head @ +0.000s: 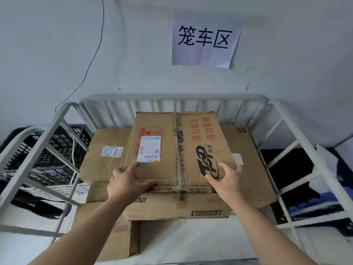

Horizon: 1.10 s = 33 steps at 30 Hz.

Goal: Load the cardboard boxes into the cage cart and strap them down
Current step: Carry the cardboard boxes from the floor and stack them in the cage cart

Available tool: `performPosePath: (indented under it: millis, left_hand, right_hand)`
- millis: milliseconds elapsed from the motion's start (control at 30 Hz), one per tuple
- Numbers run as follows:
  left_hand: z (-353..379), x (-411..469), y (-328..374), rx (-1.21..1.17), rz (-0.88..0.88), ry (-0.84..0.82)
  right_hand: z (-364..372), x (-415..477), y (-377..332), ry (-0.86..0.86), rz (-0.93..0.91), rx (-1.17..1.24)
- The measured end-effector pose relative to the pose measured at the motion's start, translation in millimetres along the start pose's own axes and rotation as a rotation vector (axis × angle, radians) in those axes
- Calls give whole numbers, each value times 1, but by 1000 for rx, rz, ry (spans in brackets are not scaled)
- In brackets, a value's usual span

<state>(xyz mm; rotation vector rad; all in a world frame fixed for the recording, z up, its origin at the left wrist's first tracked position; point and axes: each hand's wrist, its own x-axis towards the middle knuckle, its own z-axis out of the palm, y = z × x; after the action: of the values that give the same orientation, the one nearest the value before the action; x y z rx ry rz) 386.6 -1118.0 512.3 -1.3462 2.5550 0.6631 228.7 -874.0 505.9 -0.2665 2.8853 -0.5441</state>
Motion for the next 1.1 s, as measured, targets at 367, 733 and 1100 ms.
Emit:
performPosePath:
  millis: [367,733,1100]
  left_hand:
    - [33,90,-4,-15,-90,-100]
    - [46,155,16,32,-103,-93]
    - [99,208,7,-6,-129,-187]
  right_hand:
    - [67,85,-27,-66,-16,-34]
    - [104,139,-26,-112,-45,-11]
    - [162,176,-15,-199,-25,-3]
